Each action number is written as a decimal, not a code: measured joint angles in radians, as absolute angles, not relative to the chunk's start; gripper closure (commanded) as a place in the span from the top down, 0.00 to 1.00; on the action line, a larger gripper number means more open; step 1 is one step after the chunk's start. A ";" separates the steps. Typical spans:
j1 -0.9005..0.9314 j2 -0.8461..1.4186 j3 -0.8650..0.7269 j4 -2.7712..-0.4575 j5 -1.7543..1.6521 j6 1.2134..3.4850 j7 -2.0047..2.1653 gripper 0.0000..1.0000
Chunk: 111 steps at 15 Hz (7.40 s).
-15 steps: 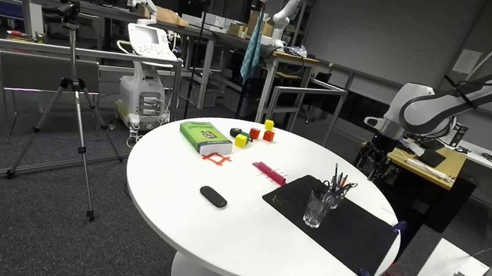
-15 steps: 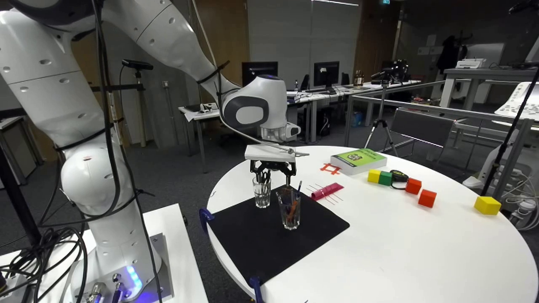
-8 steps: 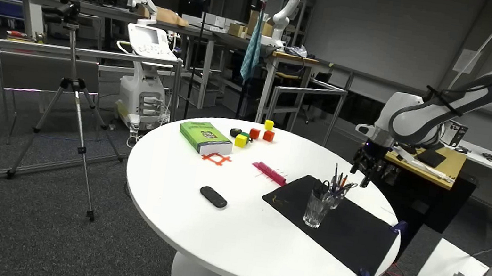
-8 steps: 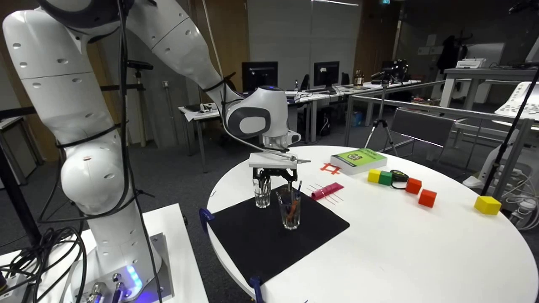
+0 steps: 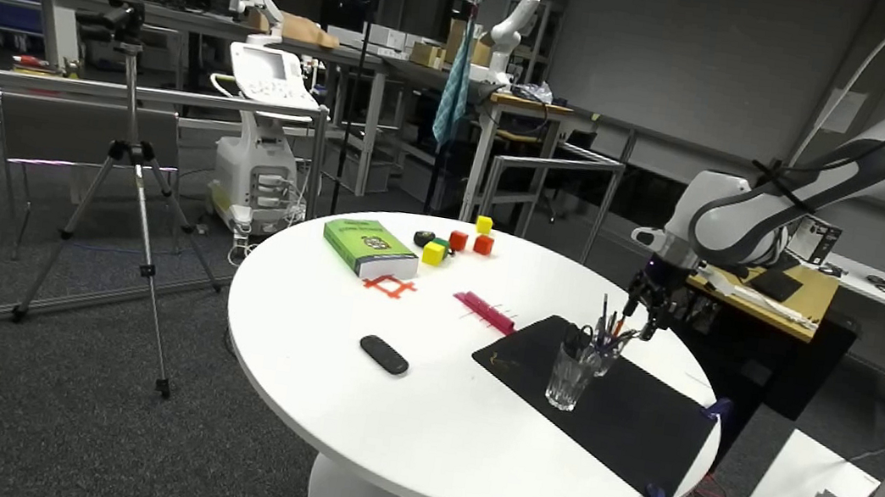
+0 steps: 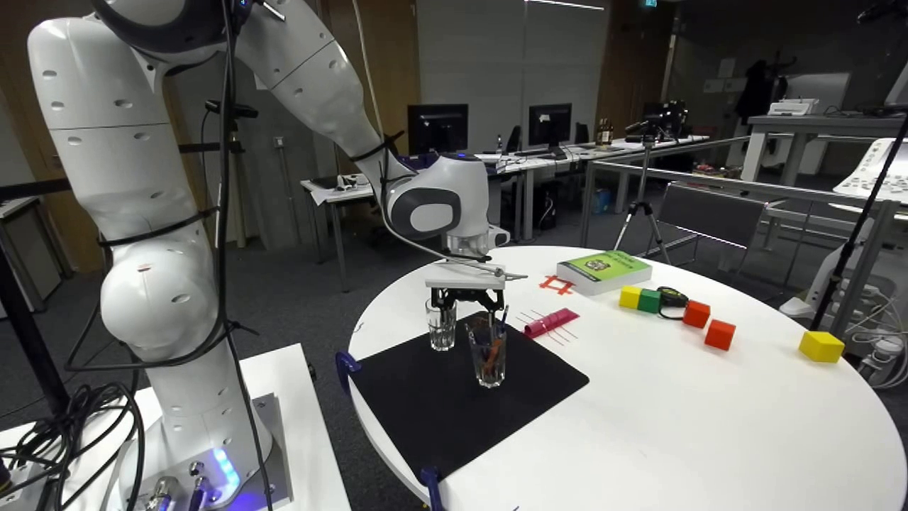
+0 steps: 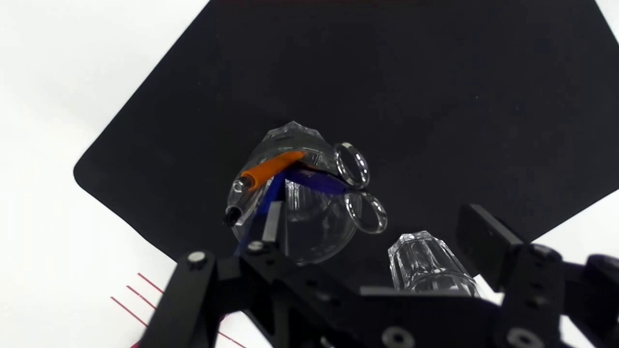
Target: Pick up the silver scissors from the glass cup on the right and put it in the glass cup on the left
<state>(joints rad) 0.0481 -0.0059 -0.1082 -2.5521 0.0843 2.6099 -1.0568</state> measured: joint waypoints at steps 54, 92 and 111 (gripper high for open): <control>0.017 -0.275 -0.089 -2.421 -0.017 2.294 -1.054 0.01; 0.168 -0.202 0.005 -2.429 0.068 2.283 -1.047 0.01; 0.168 -0.125 0.015 -2.426 0.072 2.347 -1.072 0.01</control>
<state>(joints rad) 0.1681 -0.1254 0.0152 -2.4258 0.0716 2.3466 -1.0719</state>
